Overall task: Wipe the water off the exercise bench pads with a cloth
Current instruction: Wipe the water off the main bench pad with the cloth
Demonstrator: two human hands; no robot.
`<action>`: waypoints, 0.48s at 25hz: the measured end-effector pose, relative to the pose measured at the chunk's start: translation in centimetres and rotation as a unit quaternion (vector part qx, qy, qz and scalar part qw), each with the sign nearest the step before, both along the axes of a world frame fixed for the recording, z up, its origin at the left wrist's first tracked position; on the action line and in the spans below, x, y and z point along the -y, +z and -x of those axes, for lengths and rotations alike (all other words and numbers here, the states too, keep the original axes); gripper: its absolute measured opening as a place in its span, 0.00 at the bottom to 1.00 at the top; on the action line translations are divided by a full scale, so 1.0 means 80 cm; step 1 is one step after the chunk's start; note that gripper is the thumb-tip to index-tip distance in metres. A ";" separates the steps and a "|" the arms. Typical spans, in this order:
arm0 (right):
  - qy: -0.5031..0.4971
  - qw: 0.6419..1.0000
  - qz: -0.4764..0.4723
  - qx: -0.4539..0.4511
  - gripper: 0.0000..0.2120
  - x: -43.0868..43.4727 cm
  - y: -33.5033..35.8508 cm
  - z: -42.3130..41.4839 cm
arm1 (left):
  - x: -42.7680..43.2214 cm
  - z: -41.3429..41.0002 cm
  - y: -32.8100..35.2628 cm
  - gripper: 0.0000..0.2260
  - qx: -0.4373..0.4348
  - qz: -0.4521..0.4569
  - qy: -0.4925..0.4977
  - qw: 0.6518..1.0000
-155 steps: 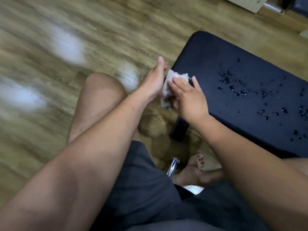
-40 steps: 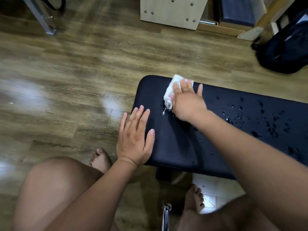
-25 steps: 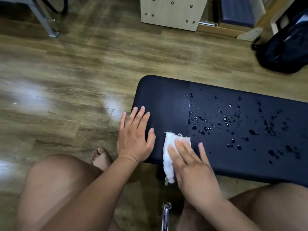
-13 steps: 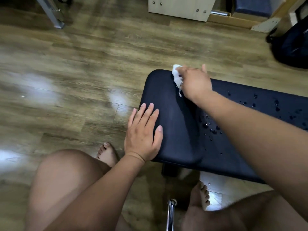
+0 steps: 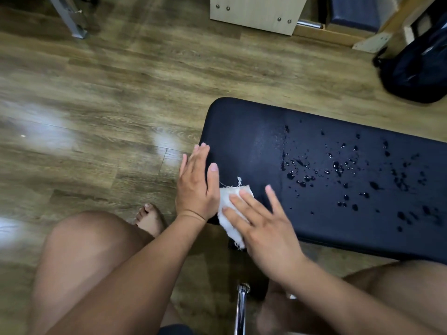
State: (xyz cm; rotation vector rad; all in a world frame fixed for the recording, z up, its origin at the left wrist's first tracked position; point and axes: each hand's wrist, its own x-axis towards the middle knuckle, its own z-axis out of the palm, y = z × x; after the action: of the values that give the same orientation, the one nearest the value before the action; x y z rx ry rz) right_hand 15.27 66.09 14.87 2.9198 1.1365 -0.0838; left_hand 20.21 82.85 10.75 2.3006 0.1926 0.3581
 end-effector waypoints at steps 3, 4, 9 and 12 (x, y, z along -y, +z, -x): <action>-0.008 0.999 0.000 0.047 0.24 -0.001 -0.001 -0.058 | -0.001 0.000 -0.006 0.24 0.019 -0.048 -0.015 0.999; -0.034 0.998 0.009 0.043 0.24 -0.002 0.000 -0.091 | -0.001 0.000 -0.007 0.24 0.026 -0.063 -0.017 0.998; -0.211 0.977 -0.002 -0.041 0.16 -0.024 0.025 -0.271 | -0.002 -0.001 -0.009 0.23 0.028 -0.071 -0.014 0.997; -0.258 0.962 -0.044 -0.075 0.11 -0.046 0.035 -0.297 | -0.002 -0.001 -0.009 0.23 0.027 -0.077 -0.017 0.996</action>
State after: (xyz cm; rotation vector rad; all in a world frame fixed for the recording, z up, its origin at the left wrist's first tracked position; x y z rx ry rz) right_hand 39.06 69.75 17.70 3.2547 0.3619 -0.2646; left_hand 20.30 83.02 10.00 2.4402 0.1019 0.4303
